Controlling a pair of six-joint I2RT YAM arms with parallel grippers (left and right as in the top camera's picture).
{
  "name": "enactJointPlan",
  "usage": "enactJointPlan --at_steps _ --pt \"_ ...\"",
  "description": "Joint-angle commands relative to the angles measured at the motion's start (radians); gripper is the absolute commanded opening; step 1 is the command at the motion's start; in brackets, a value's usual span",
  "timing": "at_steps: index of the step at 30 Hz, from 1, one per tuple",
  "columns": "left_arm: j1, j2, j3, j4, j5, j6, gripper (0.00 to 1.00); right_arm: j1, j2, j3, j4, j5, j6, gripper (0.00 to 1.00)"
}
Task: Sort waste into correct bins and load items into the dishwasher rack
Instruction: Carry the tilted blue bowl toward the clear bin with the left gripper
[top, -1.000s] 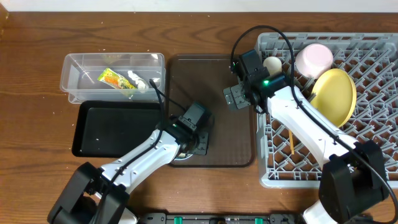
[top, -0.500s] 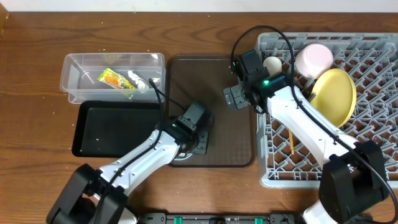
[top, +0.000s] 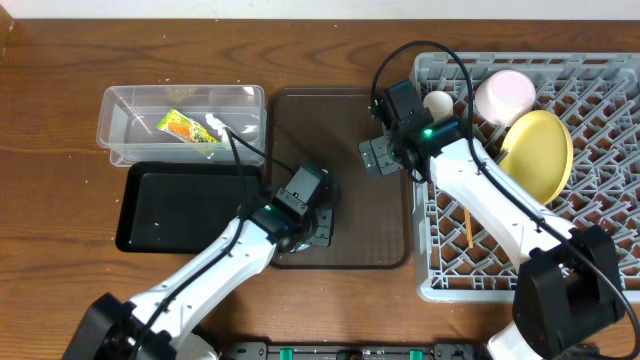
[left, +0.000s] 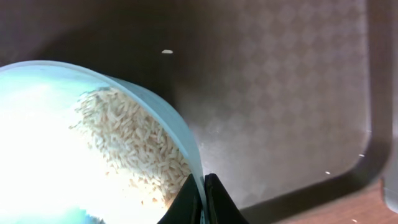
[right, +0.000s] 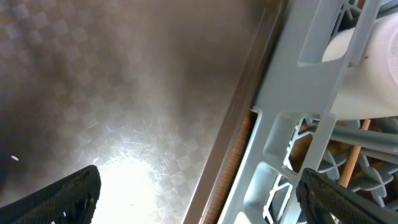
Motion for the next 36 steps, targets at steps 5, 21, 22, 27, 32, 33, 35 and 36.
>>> enactJointPlan --at_steps 5,21,22,27,32,33,35,36 --pt "-0.002 -0.095 0.026 -0.032 0.011 -0.006 0.06 0.007 -0.01 0.001 0.002 0.005 0.012 0.99" --pt "0.259 -0.227 0.038 -0.073 0.121 -0.031 0.06 0.007 -0.01 0.001 0.002 0.005 0.012 0.99" --pt "0.296 -0.23 0.038 -0.076 0.151 -0.031 0.06 0.007 -0.01 0.001 0.002 0.005 0.012 0.99" --pt "0.489 -0.23 0.038 -0.077 0.323 -0.018 0.06 0.007 -0.01 0.001 0.002 0.005 0.012 0.99" --pt "0.657 -0.23 0.038 -0.078 0.459 0.019 0.06 0.007 -0.01 0.001 0.002 0.005 0.012 0.99" --pt "0.683 -0.23 0.038 -0.078 0.473 0.022 0.06 0.007 -0.01 0.001 0.002 0.005 0.012 0.99" --pt "0.735 -0.23 0.038 -0.078 0.496 0.029 0.06 0.007 -0.01 0.001 0.002 0.005 0.012 0.99" --pt "0.764 -0.23 0.038 -0.078 0.514 0.038 0.06 0.007 -0.01 0.001 0.002 0.005 0.012 0.99"
